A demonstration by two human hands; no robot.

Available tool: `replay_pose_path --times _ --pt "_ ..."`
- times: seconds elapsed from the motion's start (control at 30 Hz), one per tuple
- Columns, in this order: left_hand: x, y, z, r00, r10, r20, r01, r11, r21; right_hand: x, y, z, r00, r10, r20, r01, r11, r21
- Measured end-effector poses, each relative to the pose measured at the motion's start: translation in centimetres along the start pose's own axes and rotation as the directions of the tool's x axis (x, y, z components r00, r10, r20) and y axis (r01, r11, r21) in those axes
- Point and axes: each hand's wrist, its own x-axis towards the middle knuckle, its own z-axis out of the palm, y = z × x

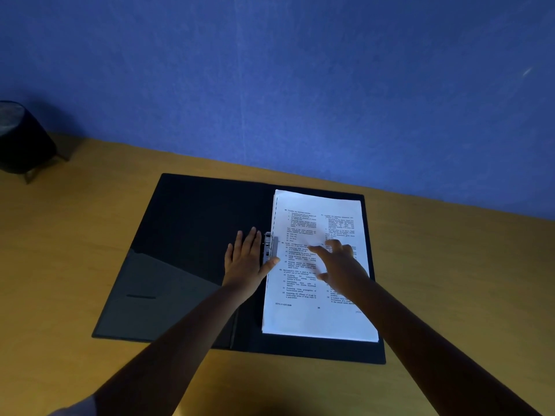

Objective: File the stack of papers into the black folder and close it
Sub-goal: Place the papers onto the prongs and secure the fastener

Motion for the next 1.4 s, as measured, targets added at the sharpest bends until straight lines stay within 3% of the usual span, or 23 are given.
replay_pose_path --times 0.17,0.67,1.17,1.4 --pt "0.0 0.0 0.1 1.0 -0.002 -0.025 0.001 1.0 -0.008 0.2 0.0 0.0 1.0 0.006 0.005 -0.006 1.0 0.003" --pt "-0.2 0.3 0.7 1.0 0.016 0.007 -0.017 0.966 0.256 0.2 0.1 0.2 1.0 0.004 -0.002 -0.004 1.0 0.008" --pt "0.3 -0.1 0.2 0.998 0.036 0.055 -0.043 0.989 0.138 -0.1 0.3 0.3 1.0 0.0 -0.025 0.001 0.999 0.046" --pt "-3.6 -5.9 -1.7 0.971 -0.1 -0.218 0.139 0.976 0.169 -3.5 2.4 3.1 0.971 0.103 -0.217 -0.054 0.973 0.223"
